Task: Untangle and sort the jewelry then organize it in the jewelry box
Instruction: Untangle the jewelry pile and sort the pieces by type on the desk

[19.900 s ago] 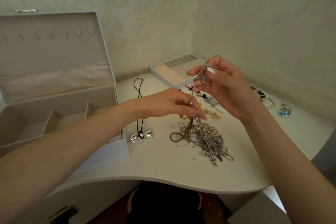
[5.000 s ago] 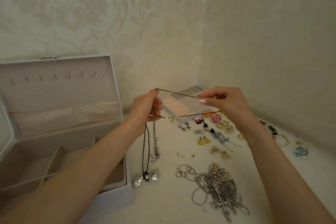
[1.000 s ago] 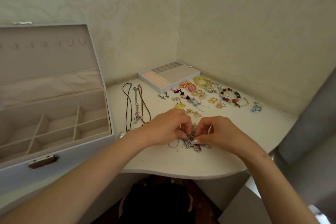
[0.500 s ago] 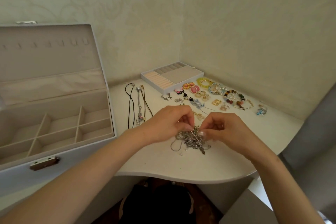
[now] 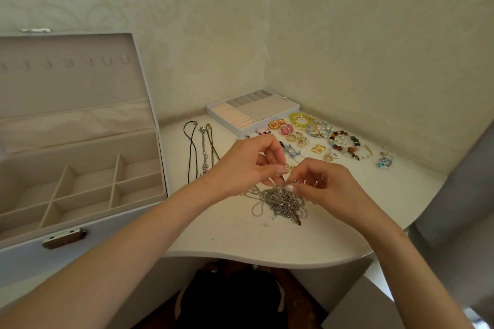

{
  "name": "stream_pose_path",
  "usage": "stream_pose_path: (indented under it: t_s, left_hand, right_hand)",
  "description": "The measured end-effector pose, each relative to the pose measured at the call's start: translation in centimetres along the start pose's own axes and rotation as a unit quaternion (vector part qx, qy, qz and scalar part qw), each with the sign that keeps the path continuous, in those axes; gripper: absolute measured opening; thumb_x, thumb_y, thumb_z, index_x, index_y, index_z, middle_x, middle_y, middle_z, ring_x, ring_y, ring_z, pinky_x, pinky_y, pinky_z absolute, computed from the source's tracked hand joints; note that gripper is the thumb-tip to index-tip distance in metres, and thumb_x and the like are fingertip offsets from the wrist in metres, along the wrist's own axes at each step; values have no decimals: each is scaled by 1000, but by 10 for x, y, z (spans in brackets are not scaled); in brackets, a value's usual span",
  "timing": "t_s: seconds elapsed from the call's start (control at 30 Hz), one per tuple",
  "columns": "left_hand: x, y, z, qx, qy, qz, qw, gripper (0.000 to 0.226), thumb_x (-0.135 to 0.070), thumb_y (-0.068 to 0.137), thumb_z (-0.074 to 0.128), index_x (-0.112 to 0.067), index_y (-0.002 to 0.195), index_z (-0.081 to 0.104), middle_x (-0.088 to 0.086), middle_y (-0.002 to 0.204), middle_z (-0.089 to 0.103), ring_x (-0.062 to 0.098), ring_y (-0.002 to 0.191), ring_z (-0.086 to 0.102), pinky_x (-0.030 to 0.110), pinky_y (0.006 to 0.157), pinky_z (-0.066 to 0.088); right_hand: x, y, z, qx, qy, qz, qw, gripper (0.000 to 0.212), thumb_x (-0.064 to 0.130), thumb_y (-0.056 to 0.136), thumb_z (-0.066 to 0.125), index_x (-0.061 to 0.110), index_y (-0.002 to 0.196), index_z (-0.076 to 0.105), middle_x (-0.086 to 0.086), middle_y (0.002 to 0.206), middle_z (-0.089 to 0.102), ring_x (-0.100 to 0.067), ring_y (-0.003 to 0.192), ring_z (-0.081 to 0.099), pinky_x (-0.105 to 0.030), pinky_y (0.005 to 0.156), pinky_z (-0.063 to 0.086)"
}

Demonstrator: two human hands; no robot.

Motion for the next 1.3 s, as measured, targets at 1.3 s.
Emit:
stream_pose_path:
  t_s: [1.3]
  left_hand:
    - [4, -5, -8, -54, 71, 57, 994, 9, -14, 87, 63, -16, 79, 63, -13, 69, 59, -4, 63, 51, 8, 62, 38]
  right_hand:
    - [8, 7, 3, -13, 199, 57, 978, 26, 2, 73, 72, 8, 97, 67, -5, 80, 72, -14, 59, 61, -21, 52, 49]
Point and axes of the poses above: each hand's wrist, its own y-axis towards the middle knuckle, its own z-axis out of the palm, x = y × z, the point moved 3 cm from there along y, towards the middle knuckle
